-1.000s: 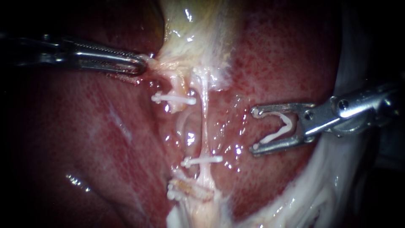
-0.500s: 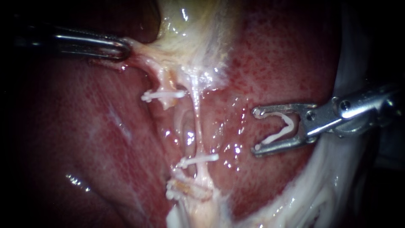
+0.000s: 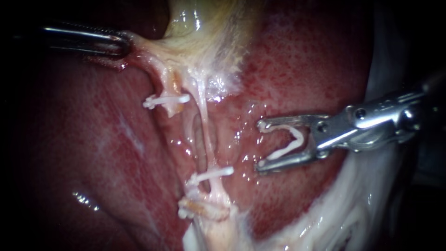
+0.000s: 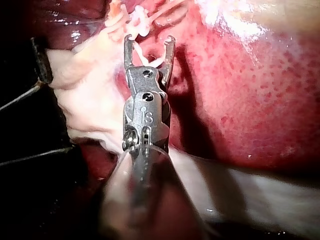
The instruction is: Clipping second clip right tube
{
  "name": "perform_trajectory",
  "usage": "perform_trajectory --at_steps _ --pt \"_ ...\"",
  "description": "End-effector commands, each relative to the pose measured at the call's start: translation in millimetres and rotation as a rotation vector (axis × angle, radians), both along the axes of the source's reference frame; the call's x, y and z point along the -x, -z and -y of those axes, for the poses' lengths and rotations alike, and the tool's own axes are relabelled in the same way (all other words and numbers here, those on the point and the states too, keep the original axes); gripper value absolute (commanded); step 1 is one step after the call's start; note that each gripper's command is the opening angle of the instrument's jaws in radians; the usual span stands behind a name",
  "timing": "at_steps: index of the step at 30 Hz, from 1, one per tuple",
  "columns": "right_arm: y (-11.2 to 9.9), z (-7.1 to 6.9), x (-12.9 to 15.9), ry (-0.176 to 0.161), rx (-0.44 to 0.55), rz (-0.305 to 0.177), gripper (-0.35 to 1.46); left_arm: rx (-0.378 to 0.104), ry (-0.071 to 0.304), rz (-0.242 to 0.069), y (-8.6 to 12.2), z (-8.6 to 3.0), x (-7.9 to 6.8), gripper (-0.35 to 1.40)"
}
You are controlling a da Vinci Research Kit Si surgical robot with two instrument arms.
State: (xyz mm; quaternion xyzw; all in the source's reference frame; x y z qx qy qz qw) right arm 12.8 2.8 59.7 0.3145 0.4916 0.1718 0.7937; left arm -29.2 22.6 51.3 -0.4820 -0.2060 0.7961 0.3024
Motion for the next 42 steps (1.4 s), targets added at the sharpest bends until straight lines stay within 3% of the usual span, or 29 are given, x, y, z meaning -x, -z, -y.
perform_trajectory --at_steps 1,11,19,25,32,36,42 --pt "-0.3 0.1 -0.5 0.0 -0.017 -0.001 0.5 0.0 0.0 0.0 0.0 0.0 0.0 -0.35" --pt "-3.8 1.6 -4.6 0.002 -0.117 -0.016 0.5 0.0 0.001 -0.001 0.0 0.0 0.1 -0.35" --pt "-5.5 1.1 -6.0 -0.037 -0.256 -0.115 0.5 0.001 0.001 -0.001 -0.1 0.1 0.2 -0.35" --pt "-5.5 0.9 -6.3 -0.054 -0.366 -0.21 0.5 0.001 0.002 -0.001 -0.1 0.1 0.2 -0.35" --pt "-4.2 1.1 -6.5 -0.047 -0.525 -0.328 0.49 0.001 0.001 -0.001 -0.2 0.1 0.3 -0.35" --pt "-3.8 1.3 -6.8 -0.028 -0.581 -0.355 0.48 0.001 0.002 -0.001 -0.3 0.1 0.3 -0.35" --pt "-3.8 1.5 -6.6 -0.001 -0.584 -0.363 0.41 0.001 0.001 -0.001 -0.3 0.1 0.3 -0.35"
